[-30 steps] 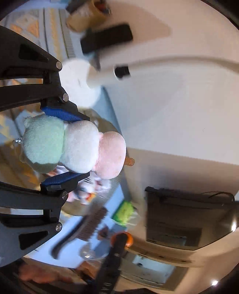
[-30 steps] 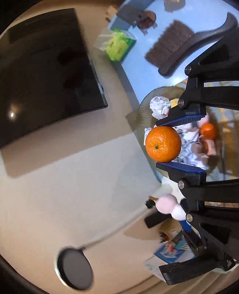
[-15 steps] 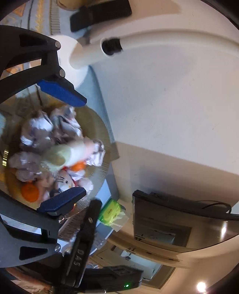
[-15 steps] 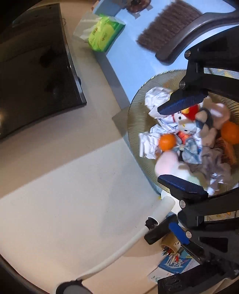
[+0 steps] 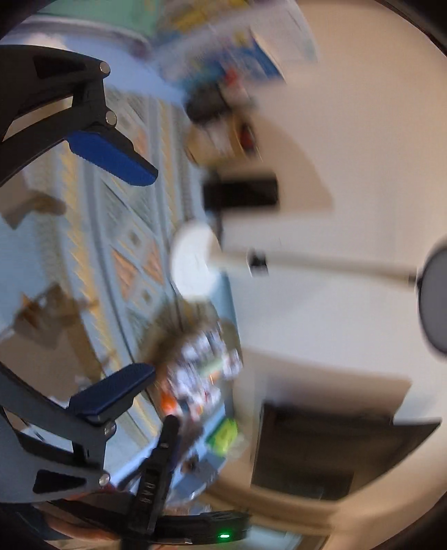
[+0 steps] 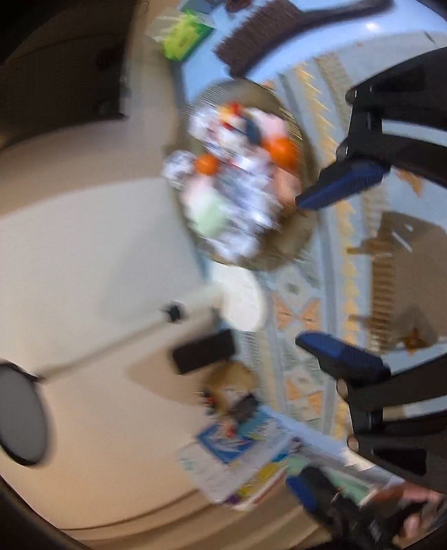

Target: Organize objects

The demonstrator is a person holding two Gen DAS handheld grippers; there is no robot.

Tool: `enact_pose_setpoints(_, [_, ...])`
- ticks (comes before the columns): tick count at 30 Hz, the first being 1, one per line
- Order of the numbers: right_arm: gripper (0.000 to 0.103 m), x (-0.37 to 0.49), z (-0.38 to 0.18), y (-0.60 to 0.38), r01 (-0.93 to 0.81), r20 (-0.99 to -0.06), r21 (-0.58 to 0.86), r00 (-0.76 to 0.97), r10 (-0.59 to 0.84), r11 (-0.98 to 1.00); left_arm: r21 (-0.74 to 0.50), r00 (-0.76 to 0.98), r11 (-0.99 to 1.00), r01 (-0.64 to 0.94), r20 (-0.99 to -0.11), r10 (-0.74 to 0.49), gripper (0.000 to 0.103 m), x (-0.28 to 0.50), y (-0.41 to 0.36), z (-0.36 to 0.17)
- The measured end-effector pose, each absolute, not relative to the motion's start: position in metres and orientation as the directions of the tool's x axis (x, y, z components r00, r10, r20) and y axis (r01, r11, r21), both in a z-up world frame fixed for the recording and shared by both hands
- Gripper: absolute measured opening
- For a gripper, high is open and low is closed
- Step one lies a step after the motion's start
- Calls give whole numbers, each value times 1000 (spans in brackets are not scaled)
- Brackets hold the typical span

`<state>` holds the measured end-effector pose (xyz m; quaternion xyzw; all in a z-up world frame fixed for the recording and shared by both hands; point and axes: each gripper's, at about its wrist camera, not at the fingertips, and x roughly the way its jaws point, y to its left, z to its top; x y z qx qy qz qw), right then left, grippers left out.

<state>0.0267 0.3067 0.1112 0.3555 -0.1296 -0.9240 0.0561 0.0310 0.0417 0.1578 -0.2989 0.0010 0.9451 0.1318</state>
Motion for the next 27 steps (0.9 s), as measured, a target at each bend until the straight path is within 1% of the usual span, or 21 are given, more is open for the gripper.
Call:
enact_pose_setpoints(1, [83, 31, 92, 292, -14, -658, 239, -737, -151, -971, -59, -785, -977, -206, -586, 201, 102, 39, 29, 149])
enact_pose_setpoints(2, [83, 33, 77, 283, -48, -668, 195, -737, -97, -980, -24, -768, -989, -149, -627, 130, 102, 47, 16, 130])
enact_pose_setpoints(4, [83, 30, 47, 266, -70, -694, 103, -720, -22, -992, 21, -727, -996, -89, -685, 50, 102, 52, 4, 95])
enact_pose_setpoints(8, [83, 20, 19, 263, -92, -729, 71, -685, 12, -993, 31, -686, -999, -31, -728, -1, 102, 45, -7, 45])
enact_pose_setpoints(10, [83, 21, 19, 264, -99, -723, 64, -691, 22, -993, 10, -674, -1000, -12, -739, 1, 102, 38, -9, 31])
enact_pose_setpoints(13, [84, 21, 17, 261, -100, -716, 37, -696, 44, -994, -61, -648, -998, 13, -761, 38, 102, 24, -8, 20])
enact_pose_setpoints(18, [85, 14, 13, 252, -93, -742, -15, -667, 73, -996, -62, -635, -996, 60, -772, 9, 102, 3, -2, 17])
enact_pose_setpoints(22, [85, 15, 13, 252, -96, -736, -17, -672, 78, -995, -122, -616, -991, 60, -785, 59, 102, -6, 1, 10])
enact_pose_setpoints(25, [85, 14, 12, 252, -94, -743, -19, -665, 77, -995, -86, -615, -994, 64, -788, 29, 102, -10, 6, 6])
enact_pose_setpoints(27, [85, 13, 11, 251, -92, -745, -20, -662, 76, -996, -52, -592, -997, 55, -806, 9, 102, -13, 11, 2])
